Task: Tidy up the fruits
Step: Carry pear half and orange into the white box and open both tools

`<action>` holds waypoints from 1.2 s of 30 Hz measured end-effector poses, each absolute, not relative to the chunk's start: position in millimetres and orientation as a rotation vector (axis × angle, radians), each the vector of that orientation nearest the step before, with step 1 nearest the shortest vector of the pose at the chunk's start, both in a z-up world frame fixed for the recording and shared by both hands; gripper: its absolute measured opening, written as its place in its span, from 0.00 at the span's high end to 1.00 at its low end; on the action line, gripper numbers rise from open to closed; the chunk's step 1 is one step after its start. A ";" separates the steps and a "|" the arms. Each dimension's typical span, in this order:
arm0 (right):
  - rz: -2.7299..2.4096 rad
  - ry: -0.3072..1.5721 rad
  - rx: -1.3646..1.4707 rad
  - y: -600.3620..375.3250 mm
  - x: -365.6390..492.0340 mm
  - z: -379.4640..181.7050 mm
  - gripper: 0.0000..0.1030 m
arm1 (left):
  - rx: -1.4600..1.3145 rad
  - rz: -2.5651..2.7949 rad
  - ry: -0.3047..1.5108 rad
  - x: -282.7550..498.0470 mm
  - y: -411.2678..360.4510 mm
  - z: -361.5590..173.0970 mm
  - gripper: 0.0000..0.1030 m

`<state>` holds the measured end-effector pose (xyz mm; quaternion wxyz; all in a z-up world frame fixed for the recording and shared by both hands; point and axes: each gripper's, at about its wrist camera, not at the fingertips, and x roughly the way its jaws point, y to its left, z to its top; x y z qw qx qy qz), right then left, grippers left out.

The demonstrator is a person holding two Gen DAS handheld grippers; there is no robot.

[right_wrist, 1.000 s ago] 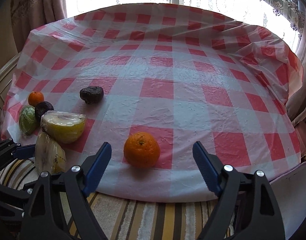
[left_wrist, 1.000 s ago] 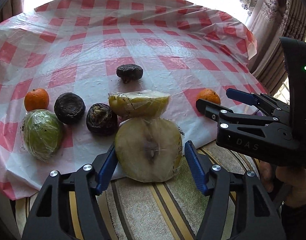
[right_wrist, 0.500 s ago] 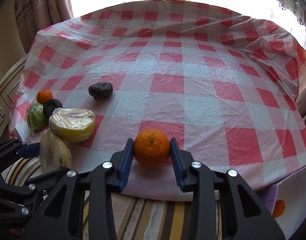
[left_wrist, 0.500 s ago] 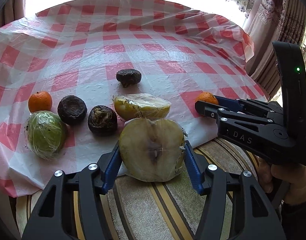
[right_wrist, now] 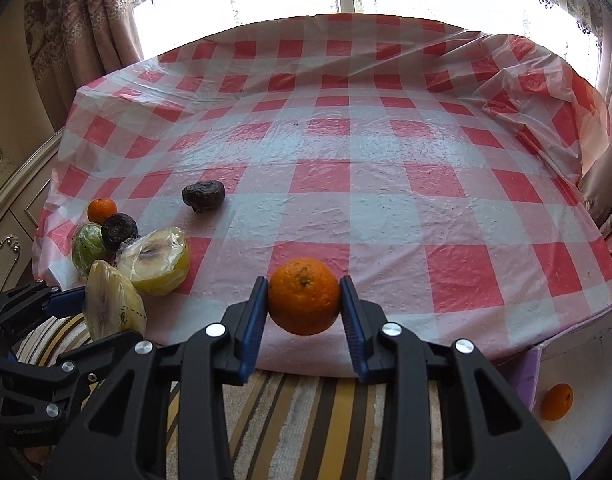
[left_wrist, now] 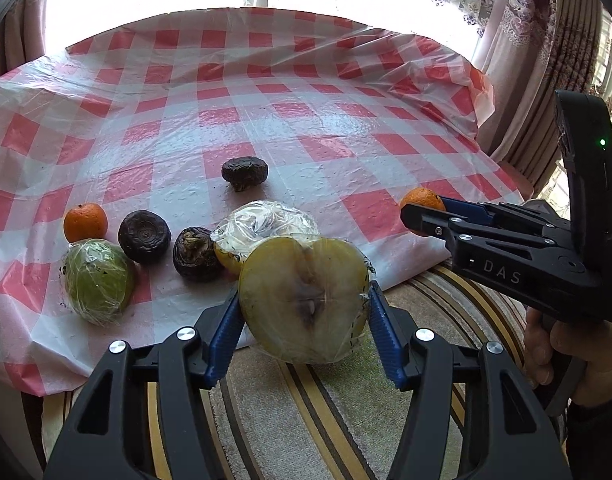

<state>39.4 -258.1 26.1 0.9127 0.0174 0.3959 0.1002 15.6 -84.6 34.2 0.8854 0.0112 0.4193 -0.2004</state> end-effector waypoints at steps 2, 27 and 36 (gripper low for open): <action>0.205 0.812 0.044 -261.9 36.2 28.7 0.65 | 0.026 -0.417 0.867 15.4 -85.2 36.8 0.45; -0.055 0.773 0.225 -418.6 -16.8 45.7 0.65 | 0.201 -0.608 0.796 10.9 -191.8 70.4 0.45; -0.170 0.785 0.262 -475.4 -25.6 41.7 0.65 | 0.269 -0.729 0.790 5.4 -258.7 70.9 0.45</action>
